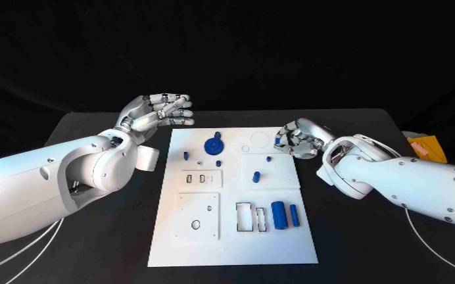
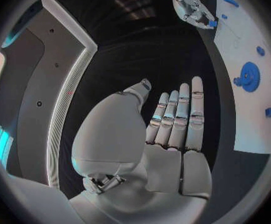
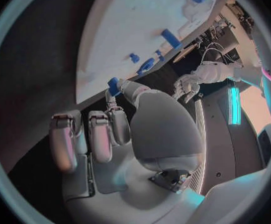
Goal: Assemble the parts on the task board
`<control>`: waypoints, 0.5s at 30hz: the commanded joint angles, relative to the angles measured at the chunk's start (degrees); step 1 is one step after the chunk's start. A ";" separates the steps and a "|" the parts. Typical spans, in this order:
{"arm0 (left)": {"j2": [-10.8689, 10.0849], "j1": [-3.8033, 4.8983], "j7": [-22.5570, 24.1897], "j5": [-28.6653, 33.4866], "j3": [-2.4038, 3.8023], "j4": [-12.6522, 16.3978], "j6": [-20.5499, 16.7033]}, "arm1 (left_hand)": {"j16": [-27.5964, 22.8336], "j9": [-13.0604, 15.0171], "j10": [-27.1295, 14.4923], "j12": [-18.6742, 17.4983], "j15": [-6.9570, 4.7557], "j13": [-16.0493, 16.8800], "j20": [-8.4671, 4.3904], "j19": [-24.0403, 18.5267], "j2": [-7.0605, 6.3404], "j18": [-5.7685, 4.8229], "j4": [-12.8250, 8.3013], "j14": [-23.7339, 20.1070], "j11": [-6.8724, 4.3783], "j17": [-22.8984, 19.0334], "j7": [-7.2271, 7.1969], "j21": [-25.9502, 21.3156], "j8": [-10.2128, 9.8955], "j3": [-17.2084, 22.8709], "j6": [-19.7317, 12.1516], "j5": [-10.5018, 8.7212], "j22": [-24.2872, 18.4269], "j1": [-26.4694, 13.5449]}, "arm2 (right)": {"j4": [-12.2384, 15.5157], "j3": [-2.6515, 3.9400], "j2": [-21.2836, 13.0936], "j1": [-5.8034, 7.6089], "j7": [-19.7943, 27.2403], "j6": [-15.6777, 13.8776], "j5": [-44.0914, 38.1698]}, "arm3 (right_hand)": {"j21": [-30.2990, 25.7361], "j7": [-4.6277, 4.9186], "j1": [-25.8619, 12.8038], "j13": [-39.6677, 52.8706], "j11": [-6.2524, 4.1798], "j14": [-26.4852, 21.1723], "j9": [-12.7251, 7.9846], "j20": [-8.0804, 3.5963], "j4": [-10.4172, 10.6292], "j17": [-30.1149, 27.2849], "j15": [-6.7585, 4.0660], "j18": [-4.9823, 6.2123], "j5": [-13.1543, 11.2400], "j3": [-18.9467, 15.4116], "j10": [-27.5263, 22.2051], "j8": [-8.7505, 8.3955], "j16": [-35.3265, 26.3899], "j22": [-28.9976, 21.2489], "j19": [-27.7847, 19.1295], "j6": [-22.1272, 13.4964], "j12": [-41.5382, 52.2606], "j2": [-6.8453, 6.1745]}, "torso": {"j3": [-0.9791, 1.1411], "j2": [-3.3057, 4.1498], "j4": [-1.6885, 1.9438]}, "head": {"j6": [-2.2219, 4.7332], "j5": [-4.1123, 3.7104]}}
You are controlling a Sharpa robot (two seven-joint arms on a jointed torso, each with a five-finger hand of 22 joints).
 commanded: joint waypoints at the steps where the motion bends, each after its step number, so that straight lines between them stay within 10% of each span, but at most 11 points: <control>1: 0.42 0.03 0.24 0.12 0.03 -0.34 1.09 | -0.21 -0.05 -0.53 -0.25 0.13 -0.01 0.32 -0.24 0.30 0.54 -0.20 -0.24 0.02 0.09 3.10 0.33 -0.36 -0.08 -0.37 0.05 -0.09 0.06 | 2.86 0.07 0.22 0.52 -4.00 -0.60 -3.77 | 0.04 -0.68 0.17 4.54 -0.11 6.08 2.33 -0.35 -0.02 15.09 -0.21 -1.01 0.69 -0.06 -0.16 2.63 0.25 14.20 5.59 -0.03 0.04 0.59 | -0.09 -0.43 -0.20 | -0.14 0.20; 15: 3.66 0.02 0.18 -1.06 -0.07 -5.16 1.95 | -0.07 0.51 2.50 0.94 -0.57 0.31 -0.07 0.11 0.80 0.72 -0.01 0.73 -1.03 1.07 1.90 0.85 0.51 0.06 1.72 0.06 -0.08 0.19 | 7.81 -0.02 9.19 0.53 -11.60 -0.19 -11.62 | -0.19 -0.60 0.00 4.52 -0.03 6.08 2.38 -0.32 0.03 15.09 -0.13 -0.93 0.98 -0.14 -0.20 2.75 0.25 13.93 5.46 -0.15 0.00 0.49 | -0.64 -1.98 0.22 | -1.09 1.94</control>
